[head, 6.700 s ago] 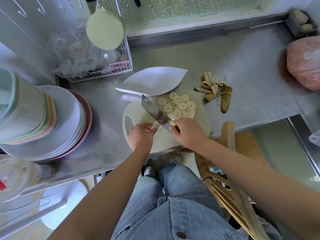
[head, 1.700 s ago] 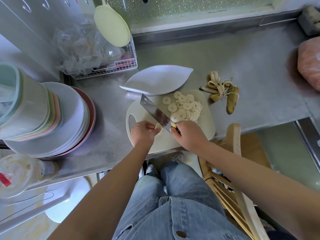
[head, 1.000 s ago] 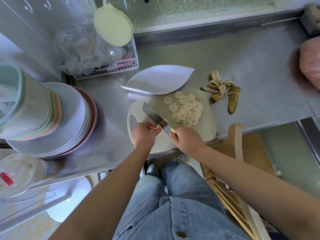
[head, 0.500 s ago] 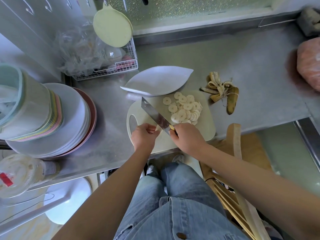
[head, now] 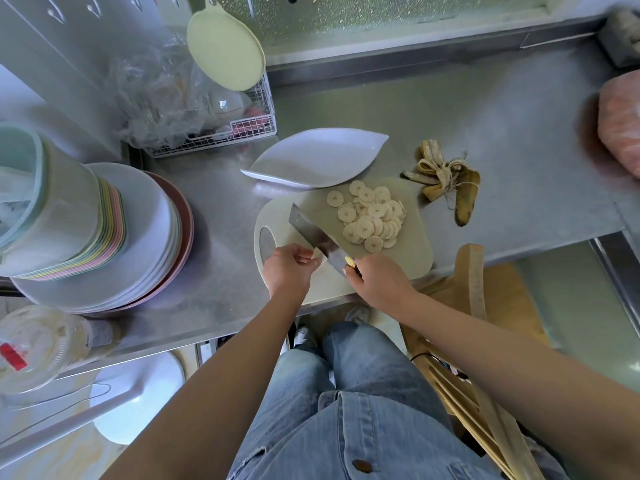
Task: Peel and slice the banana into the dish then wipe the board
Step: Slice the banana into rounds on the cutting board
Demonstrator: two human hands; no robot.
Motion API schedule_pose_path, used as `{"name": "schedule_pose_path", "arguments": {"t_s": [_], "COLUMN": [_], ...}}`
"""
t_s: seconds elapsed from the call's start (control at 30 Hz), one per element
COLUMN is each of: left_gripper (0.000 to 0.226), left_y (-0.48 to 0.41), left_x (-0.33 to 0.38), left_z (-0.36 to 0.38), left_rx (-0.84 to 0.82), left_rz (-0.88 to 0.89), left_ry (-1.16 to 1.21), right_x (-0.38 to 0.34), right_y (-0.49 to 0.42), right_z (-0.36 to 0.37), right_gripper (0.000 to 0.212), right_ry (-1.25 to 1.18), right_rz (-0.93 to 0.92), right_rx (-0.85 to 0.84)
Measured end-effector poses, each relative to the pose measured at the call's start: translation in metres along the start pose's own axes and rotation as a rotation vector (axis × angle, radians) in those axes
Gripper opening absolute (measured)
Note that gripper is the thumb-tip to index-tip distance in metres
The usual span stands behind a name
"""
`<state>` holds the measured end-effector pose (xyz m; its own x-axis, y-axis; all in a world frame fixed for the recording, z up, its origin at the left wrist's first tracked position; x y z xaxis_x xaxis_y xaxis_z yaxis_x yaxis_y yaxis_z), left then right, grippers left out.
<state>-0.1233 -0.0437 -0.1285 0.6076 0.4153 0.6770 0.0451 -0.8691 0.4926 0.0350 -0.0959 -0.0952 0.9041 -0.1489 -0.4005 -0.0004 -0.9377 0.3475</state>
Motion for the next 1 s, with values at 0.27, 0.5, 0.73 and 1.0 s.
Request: {"name": "schedule_pose_path", "arguments": {"t_s": [0.27, 0.5, 0.73, 1.0], "left_gripper": [0.014, 0.013, 0.012, 0.012], "left_y": [0.001, -0.001, -0.001, -0.001], "left_x": [0.001, 0.001, 0.001, 0.001], "left_z": [0.000, 0.001, 0.001, 0.001], "left_rx": [-0.006, -0.006, -0.001, -0.003], "left_rz": [0.009, 0.014, 0.007, 0.006], "left_ry": [0.002, 0.011, 0.008, 0.012], "right_x": [-0.017, -0.018, -0.018, -0.011], "right_y": [-0.002, -0.001, -0.003, -0.005], "right_z": [-0.029, -0.023, -0.010, -0.006], "right_gripper": [0.048, 0.046, 0.030, 0.033], "right_ry": [-0.026, 0.055, 0.044, 0.029], "right_rz": [-0.063, -0.060, -0.068, -0.051], "right_rx": [0.095, 0.050, 0.040, 0.038]}}
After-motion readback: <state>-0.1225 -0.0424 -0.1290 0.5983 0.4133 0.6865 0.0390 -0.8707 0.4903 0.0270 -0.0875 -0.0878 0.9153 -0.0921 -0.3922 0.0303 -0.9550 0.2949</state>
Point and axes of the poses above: each hand's wrist, its own y-axis away from the middle knuckle, its own z-axis out of the palm, x = y × z, the point moved 9 cm from there along -y, towards the middle knuckle
